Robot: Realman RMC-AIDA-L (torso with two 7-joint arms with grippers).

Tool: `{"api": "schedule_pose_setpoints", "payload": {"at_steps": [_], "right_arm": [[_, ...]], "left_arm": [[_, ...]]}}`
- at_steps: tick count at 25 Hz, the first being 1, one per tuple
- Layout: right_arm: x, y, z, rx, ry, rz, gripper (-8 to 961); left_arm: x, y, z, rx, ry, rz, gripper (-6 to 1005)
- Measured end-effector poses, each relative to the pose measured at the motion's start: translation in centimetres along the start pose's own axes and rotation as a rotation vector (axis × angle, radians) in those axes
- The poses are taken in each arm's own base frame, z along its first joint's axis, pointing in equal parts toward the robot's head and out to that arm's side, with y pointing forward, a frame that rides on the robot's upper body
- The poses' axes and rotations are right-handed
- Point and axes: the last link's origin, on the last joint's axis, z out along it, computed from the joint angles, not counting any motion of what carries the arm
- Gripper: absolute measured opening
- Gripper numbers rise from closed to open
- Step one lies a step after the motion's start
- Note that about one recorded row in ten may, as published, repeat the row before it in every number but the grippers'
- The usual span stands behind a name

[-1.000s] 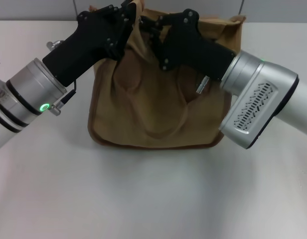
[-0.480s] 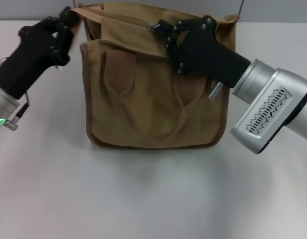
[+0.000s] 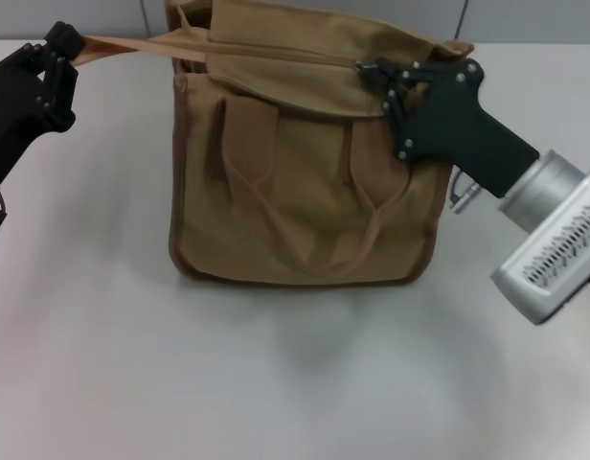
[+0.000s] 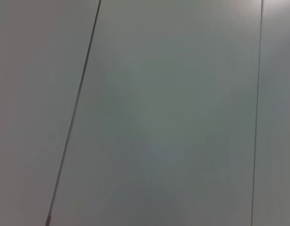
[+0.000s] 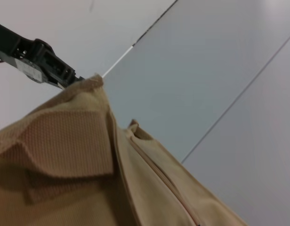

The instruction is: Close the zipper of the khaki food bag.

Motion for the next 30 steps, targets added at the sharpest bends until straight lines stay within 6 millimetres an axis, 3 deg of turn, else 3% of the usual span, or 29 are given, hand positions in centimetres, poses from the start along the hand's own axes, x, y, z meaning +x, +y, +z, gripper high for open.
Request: {"api": "schedule_pose_setpoints", "payload": {"at_steps": [19, 26, 30], "right_arm": [[1.7, -0.2, -3.9, 0.079, 0.085, 0.073, 49], [1.0, -1.9, -6.3, 0.241, -0.005, 0.36, 57], [0.8, -2.3, -7.0, 0.244, -0.041, 0.439, 62]], "left_arm": [[0.4, -1.2, -1.4, 0.055, -0.005, 0.003, 33], [0.4, -0.5, -1.9, 0.028, 0.003, 0.0, 37], [0.4, -0.4, -2.1, 0.019, 0.004, -0.005, 43]]}}
